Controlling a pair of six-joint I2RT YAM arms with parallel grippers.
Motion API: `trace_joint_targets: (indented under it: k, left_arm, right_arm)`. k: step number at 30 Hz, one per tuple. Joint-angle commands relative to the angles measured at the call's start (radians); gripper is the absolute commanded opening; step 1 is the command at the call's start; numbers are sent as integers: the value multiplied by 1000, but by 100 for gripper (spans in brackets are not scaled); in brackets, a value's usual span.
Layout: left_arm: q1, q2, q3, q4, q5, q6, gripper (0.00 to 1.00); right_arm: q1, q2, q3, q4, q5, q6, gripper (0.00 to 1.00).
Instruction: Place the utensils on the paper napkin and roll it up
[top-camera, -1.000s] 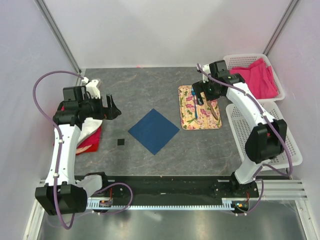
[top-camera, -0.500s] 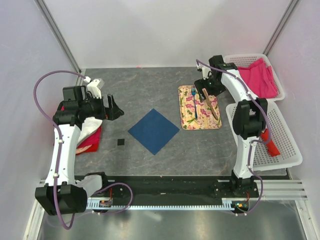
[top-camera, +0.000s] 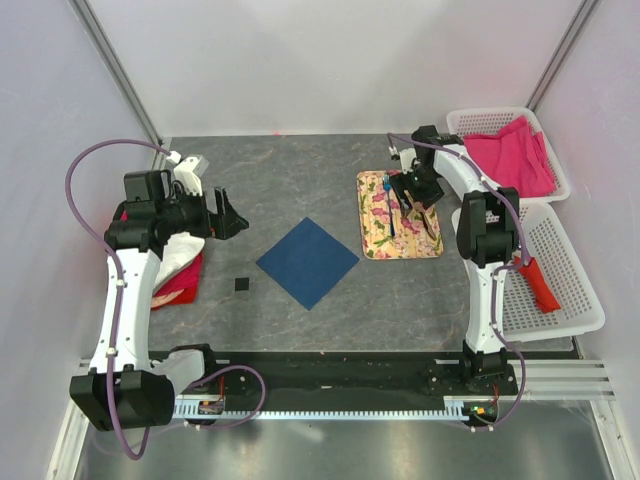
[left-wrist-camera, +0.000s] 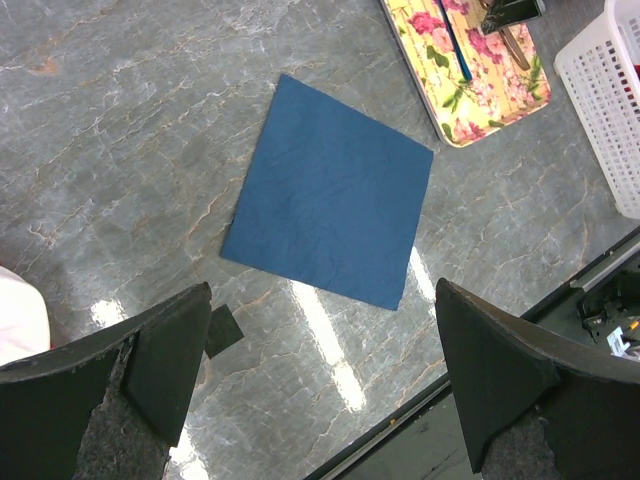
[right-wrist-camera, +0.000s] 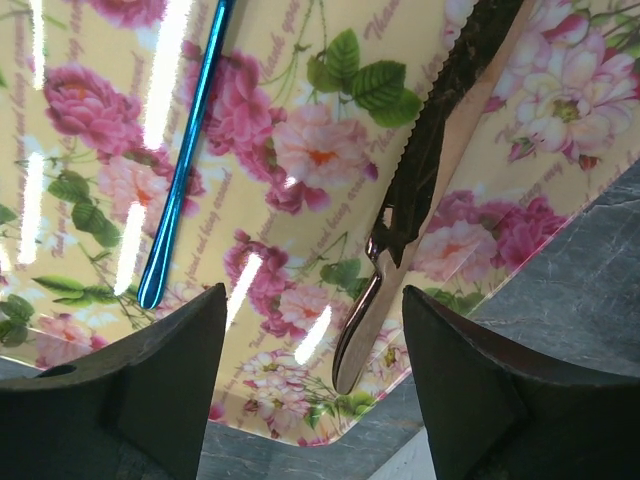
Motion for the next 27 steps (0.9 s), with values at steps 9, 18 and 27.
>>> trace_joint_targets:
  k: [9, 18, 27]
  left_arm:
    - [4, -17, 29, 26, 21, 3, 100]
    - [4, -8, 35, 26, 24, 3, 100]
    - [3, 6, 47, 26, 21, 9, 100]
  right_arm:
    - [-25, 57, 62, -20, -18, -11, 65]
    - [-22, 75, 22, -28, -35, 17, 50]
    - [22, -32, -154, 50, -4, 75, 33]
